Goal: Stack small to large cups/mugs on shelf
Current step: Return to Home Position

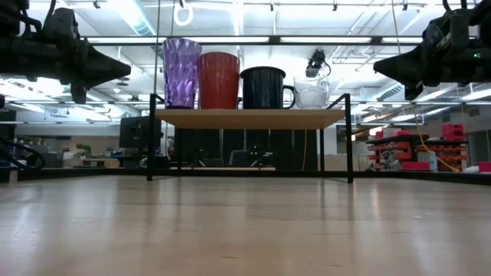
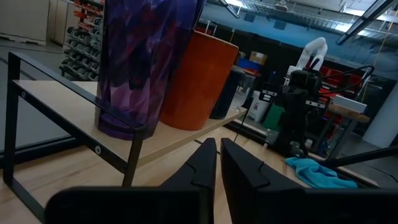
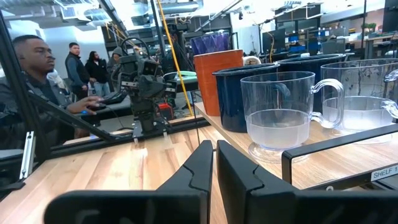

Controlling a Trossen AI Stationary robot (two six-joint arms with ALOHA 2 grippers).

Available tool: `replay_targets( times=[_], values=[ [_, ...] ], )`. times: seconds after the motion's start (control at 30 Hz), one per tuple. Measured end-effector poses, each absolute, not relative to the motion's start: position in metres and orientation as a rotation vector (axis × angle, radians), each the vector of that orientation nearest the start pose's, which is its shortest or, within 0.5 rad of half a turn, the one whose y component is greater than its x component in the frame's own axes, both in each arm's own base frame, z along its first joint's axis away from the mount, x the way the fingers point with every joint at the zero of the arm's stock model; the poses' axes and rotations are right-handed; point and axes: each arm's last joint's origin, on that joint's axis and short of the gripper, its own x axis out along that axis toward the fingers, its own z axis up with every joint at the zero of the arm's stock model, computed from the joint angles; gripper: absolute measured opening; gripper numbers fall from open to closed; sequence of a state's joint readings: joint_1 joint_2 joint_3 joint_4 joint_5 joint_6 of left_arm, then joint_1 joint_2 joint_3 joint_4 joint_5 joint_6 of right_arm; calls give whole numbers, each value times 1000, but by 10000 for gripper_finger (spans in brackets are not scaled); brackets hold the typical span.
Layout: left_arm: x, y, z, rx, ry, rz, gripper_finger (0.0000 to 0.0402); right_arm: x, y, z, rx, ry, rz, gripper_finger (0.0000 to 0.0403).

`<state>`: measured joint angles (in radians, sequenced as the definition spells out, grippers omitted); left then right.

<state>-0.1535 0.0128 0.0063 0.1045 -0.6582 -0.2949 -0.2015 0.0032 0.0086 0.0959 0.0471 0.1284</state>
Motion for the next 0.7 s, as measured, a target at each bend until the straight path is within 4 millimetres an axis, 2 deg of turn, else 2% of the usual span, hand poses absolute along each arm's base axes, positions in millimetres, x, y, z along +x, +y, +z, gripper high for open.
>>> replay_targets(
  times=[0.4,0.7],
  values=[
    [93,3,174,-328,-165,487,40,95,-21,175,120,-117,-242,30],
    [93,3,174,-328,-165,487,30,95,-21,175,120,-117,-241,30]
  ],
)
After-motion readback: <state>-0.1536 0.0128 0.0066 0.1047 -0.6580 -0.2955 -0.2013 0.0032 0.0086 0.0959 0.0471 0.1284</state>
